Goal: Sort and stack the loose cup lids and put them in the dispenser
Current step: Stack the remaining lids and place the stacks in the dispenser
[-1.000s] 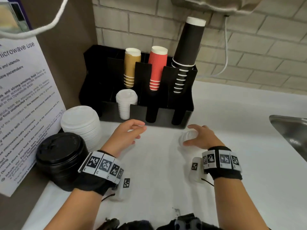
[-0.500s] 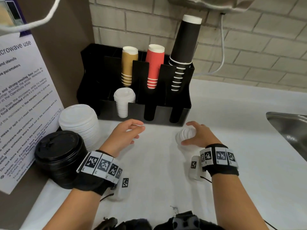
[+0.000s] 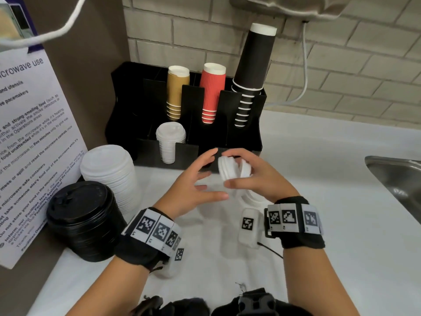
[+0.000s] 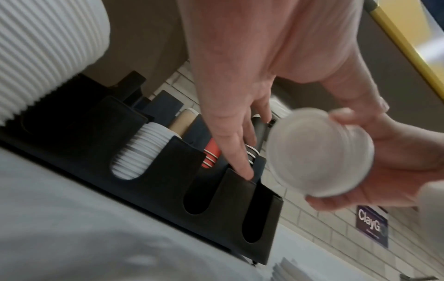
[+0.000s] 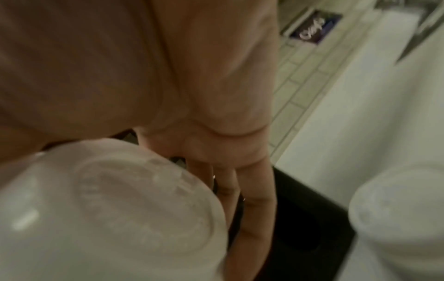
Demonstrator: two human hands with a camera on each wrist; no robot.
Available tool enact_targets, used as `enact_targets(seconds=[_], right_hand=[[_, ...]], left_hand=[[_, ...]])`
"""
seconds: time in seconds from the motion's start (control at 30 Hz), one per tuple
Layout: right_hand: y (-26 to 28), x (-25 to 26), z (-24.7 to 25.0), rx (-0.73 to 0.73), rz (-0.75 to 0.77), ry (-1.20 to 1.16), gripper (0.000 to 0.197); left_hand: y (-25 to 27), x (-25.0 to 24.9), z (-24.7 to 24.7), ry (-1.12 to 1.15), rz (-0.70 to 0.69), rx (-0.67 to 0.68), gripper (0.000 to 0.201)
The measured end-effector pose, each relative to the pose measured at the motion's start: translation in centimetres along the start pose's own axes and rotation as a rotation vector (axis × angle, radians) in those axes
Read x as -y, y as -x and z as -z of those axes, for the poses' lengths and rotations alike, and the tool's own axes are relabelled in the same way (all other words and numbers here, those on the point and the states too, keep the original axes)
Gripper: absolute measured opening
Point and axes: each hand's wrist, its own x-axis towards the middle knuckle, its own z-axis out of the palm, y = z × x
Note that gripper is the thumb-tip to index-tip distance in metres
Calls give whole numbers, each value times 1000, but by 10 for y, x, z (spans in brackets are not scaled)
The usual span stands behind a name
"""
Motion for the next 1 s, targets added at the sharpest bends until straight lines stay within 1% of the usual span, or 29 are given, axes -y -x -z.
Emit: enact_targets(seconds=[0.07,0.17,0.27,0.4,0.53,0.6,0.63,0.7,0.77,0.87,1.0], right_hand=[[-2,8,-12,51,12,-83,57],[-3,13,-18,50,-22,-163,64],[-4,15,-22,34,-54,-201,65],[-6,18,-29,77,-14,-170,56],[-6,18,-31,84,-6,-142,57],[-6,19,-32,78,14,-113,56],[-6,18,-32,64,20,-106,61],[-6,18,-33,21,6,-111,79],[-6,19,-35,-18,8,-132,85],[-6,21,-37,-60,40,-178,80],[-6,23,-42,-104,98,-261,64]], left_hand=[[-1,0,-6,67,-84,0,88],[1,1,-4,119,-161,-47,77],[4,0,-2,137,-169,-40,74],[5,-5,2,75,-172,-45,77],[6,-5,5,63,-152,-17,83],[7,-5,3,72,-154,-40,84],[6,-4,1,80,-161,-66,84],[6,-4,-1,108,-166,-110,83],[7,-5,-3,135,-168,-129,83],[8,-9,-6,142,-182,-187,82],[9,-12,-9,138,-189,-267,82]])
